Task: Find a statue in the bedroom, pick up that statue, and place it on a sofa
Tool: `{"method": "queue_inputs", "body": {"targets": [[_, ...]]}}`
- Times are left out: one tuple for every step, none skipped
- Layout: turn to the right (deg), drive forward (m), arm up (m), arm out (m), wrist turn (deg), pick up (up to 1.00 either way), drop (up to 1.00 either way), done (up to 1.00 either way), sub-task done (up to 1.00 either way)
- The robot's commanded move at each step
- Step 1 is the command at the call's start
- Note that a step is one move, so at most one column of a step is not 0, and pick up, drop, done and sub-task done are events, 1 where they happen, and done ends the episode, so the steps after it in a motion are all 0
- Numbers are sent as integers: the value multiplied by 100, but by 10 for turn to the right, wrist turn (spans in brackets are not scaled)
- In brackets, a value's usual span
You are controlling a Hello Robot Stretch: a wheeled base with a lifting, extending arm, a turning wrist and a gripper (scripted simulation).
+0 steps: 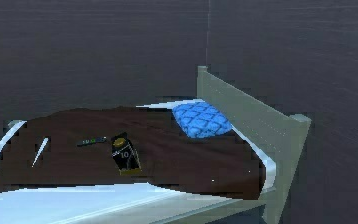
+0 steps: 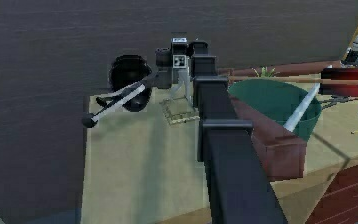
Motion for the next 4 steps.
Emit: {"method": "queue_inputs", "body": {"targets": [[0, 0, 0, 0, 450, 0, 0, 0, 0], [0, 0, 0, 0, 420, 0, 0, 0, 0], [0, 0, -18, 0, 0, 0, 0, 0, 0], [0, 0, 0, 0, 0, 100, 0, 0, 0]]}}
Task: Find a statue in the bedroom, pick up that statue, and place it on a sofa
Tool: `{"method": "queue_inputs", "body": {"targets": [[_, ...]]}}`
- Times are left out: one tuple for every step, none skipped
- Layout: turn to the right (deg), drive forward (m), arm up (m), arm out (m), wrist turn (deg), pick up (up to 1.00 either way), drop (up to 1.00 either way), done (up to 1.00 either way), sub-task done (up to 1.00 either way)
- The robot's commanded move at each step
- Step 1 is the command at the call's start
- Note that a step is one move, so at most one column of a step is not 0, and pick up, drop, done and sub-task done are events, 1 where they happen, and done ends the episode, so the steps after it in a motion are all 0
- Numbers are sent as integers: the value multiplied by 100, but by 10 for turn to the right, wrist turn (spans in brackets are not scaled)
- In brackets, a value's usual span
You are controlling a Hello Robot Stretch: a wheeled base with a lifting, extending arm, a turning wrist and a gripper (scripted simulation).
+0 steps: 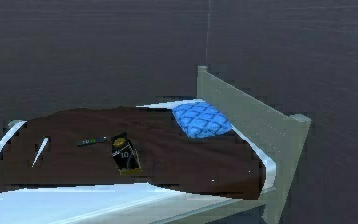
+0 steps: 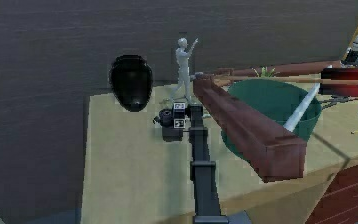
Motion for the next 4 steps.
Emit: {"method": "queue_inputs", "body": {"targets": [[0, 0, 10, 0, 0, 0, 0, 0, 0], [0, 0, 8, 0, 0, 0, 0, 0, 0], [0, 0, 0, 0, -450, 0, 0, 0, 0], [0, 0, 0, 0, -450, 0, 0, 0, 0]]}}
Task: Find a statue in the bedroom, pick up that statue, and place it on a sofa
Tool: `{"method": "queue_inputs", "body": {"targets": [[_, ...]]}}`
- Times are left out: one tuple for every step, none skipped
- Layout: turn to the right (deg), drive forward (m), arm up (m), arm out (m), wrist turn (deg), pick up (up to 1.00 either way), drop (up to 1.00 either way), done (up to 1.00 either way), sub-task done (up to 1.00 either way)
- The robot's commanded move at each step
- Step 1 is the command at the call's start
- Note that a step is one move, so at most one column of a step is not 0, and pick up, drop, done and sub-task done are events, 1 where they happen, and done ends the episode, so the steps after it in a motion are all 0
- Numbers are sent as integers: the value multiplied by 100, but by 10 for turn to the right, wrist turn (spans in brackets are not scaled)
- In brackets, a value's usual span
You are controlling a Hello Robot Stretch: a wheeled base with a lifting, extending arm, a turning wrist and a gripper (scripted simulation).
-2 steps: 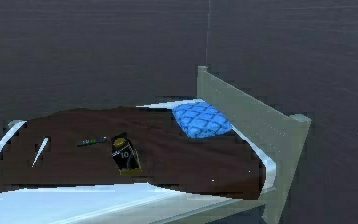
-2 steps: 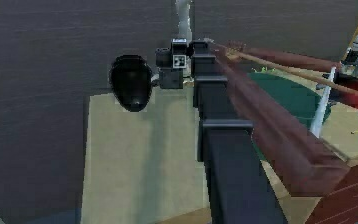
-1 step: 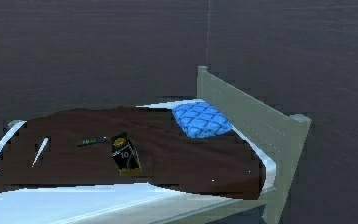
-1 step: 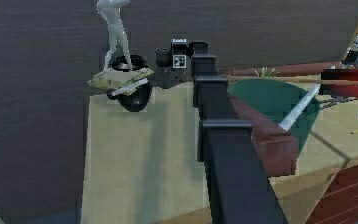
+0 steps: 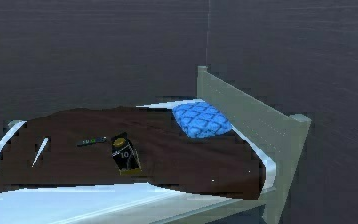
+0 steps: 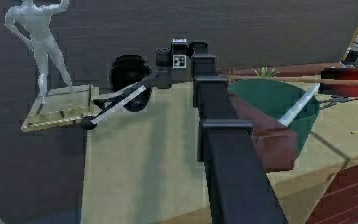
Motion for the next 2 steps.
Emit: {"method": "queue_inputs", "body": {"targets": [[0, 0, 0, 0, -360, 0, 0, 0, 0], [0, 0, 0, -38, 0, 0, 0, 0, 0]]}}
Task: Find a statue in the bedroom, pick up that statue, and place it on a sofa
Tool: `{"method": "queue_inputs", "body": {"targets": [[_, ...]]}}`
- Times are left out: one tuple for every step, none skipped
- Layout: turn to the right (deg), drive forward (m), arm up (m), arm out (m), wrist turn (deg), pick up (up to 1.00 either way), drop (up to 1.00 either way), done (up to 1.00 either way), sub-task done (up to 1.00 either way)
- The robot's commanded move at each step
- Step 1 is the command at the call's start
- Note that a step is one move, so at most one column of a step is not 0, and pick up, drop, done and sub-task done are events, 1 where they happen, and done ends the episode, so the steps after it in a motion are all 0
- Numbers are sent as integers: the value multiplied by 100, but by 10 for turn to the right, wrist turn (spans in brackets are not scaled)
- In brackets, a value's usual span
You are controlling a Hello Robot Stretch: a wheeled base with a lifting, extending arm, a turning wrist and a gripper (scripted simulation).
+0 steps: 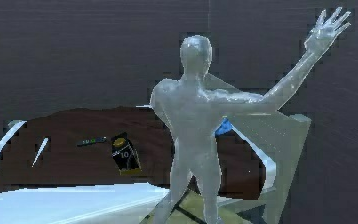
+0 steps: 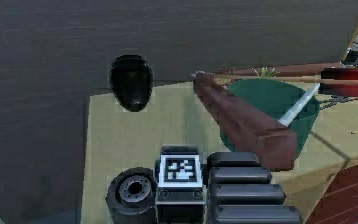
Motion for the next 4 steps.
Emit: {"method": "queue_inputs", "body": {"targets": [[-450, 0, 0, 0, 0, 0, 0, 0, 0], [-450, 0, 0, 0, 0, 0, 0, 0, 0], [-450, 0, 0, 0, 0, 0, 0, 0, 0], [-300, 0, 0, 0, 0, 0, 0, 0, 0]]}}
